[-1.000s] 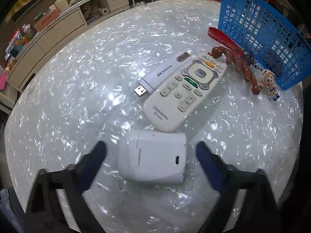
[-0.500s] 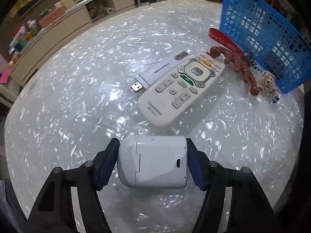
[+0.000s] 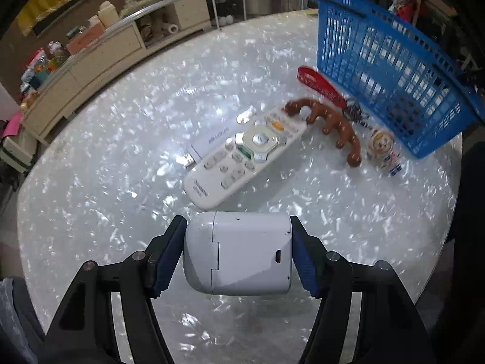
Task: Organize rigid objects
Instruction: 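Carry the white device over the basket and open the left tool to drop it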
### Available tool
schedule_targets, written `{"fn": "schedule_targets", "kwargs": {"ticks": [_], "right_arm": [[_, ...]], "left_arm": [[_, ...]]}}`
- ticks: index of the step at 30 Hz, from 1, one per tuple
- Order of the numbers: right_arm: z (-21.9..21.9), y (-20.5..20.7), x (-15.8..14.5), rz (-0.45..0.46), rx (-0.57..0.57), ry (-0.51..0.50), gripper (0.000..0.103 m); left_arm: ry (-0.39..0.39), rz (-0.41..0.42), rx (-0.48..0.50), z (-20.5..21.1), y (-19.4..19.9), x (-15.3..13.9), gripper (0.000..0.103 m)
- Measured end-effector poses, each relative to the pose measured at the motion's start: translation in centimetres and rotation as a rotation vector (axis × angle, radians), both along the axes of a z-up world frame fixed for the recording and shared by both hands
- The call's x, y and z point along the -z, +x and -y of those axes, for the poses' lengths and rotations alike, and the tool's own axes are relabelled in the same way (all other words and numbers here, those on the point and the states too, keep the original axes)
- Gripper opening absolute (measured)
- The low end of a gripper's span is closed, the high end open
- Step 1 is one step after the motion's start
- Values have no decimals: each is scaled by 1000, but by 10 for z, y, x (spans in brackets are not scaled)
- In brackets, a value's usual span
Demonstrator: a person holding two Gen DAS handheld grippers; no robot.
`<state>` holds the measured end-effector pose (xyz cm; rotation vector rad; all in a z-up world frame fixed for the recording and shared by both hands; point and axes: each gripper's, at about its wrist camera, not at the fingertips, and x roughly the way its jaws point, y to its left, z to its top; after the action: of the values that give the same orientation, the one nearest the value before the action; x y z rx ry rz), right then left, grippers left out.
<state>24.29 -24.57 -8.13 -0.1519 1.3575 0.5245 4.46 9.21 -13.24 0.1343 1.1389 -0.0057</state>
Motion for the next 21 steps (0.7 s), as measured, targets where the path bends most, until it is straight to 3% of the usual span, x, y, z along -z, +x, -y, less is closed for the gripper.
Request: {"fn": "schedule_targets", "kwargs": {"ticks": [13,21], "right_arm": [[3,0,-2,-8,-3,28,11],[4,0,-5,-2,-16,37,11]], "left_arm": [[53,37,-39,33,12,-65,70],[104,76,26,69,22,-103,70]]}}
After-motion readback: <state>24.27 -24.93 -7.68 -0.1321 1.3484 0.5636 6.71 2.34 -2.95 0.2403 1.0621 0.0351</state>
